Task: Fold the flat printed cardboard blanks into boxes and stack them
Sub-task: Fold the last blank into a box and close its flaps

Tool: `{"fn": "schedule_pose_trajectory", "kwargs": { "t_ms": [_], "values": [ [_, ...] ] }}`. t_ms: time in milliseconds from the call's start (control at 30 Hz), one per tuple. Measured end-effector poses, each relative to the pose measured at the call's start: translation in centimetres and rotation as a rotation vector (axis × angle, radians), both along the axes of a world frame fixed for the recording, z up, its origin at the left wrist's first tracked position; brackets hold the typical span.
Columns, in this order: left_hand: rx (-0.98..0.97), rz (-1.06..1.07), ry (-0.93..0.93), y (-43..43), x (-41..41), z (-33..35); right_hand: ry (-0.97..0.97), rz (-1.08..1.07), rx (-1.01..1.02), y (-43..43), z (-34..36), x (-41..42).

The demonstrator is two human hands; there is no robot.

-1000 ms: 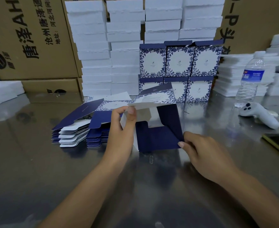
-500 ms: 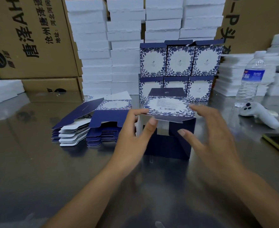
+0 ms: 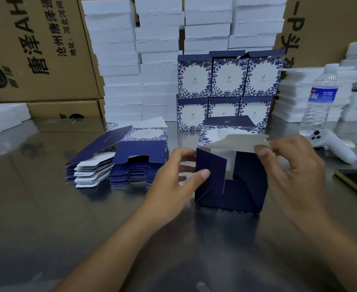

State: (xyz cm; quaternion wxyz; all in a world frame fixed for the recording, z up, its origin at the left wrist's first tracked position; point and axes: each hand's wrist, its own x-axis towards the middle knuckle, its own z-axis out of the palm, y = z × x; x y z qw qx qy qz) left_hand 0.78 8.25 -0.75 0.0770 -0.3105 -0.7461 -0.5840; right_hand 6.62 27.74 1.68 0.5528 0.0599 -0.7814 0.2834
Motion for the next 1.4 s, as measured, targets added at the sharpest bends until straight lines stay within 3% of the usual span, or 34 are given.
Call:
{"fn": "schedule_pose_trajectory", "kwargs": {
  "t_ms": [233, 467, 800, 1400],
  "values": [
    [-0.185, 0.237, 0.205, -0.4, 0.2, 0.1, 0.031, 0.231, 0.001, -0.3, -0.1, 0.0],
    [-0.293, 0.314, 0.282, -0.3, 0.9, 0.8, 0.063, 0.248, 0.015, -0.2, -0.3, 0.0],
    [-0.373, 0.512, 0.573, -0.6, 2.1, 2.4, 0.074, 0.26, 0.044, -0.4, -0.2, 0.1],
    [-0.428, 0.414, 0.43, -0.5, 0.9, 1.1, -0.031, 0.258, 0.054, -0.5, -0.5, 0.0]
  ]
}}
